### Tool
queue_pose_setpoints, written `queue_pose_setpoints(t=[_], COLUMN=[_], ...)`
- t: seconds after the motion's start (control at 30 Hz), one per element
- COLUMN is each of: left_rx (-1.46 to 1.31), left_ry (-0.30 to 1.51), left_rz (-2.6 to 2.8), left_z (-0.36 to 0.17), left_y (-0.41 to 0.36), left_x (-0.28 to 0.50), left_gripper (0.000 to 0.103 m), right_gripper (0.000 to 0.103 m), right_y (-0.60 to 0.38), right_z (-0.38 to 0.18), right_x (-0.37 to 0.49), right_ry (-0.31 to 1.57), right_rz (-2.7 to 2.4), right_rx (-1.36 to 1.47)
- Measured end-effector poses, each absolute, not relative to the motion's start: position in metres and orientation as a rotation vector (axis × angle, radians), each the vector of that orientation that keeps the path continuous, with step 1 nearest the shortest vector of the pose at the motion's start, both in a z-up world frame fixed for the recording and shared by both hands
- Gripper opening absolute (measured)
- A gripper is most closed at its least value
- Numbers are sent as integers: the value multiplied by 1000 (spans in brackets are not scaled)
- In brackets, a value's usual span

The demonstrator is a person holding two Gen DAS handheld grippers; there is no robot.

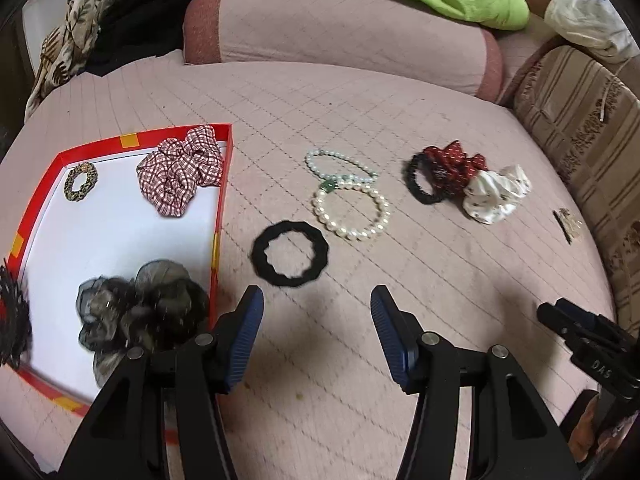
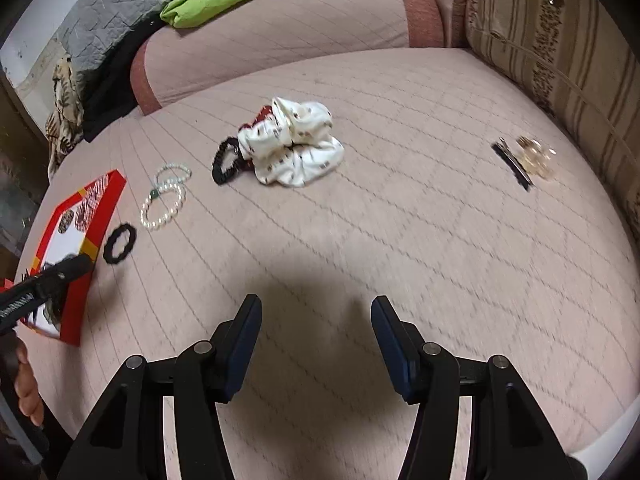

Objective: Organize jewelry
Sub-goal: 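Grasp the black hair tie with the left tool while the right tool grasps the white cherry scrunchie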

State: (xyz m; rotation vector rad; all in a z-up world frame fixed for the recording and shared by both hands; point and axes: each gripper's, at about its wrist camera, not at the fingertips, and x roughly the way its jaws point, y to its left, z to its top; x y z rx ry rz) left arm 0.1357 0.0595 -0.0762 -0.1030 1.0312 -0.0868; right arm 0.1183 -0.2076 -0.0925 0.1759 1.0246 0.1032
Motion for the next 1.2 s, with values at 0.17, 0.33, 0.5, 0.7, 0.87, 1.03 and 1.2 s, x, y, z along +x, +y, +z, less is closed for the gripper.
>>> queue_pose_setpoints(t=[0.17,0.33,0.5,0.7,0.87,1.03,1.2], left_rx=[-100,-102,-109,-62,-95,-135,-182], left_ry=[1051,1068,1067,1090,1102,1099,1081], left_rz=[-103,-115,-129,-137,-151,-188,-205], left_z=[-89,-101,-108,-119,-117,-107,-91], left_y=[59,61,63,53,55,53,52], left_x=[153,166,175,179,173,154,133], left_gripper=[55,54,52,21,9,9,9], right_gripper=[61,77,80,68,10,9,9], right_y=[-210,-206,-194,-184,-187,-194,-200], right_z=[-86,-68,-70,-87,-96,-93,-88], right_x=[146,179,213,237,235,214,185], right_ry=[988,916,912,953,998,991,983], right_rz=[115,143,127,91,115,136,156], right_rx=[209,233,236,230,247,255,256])
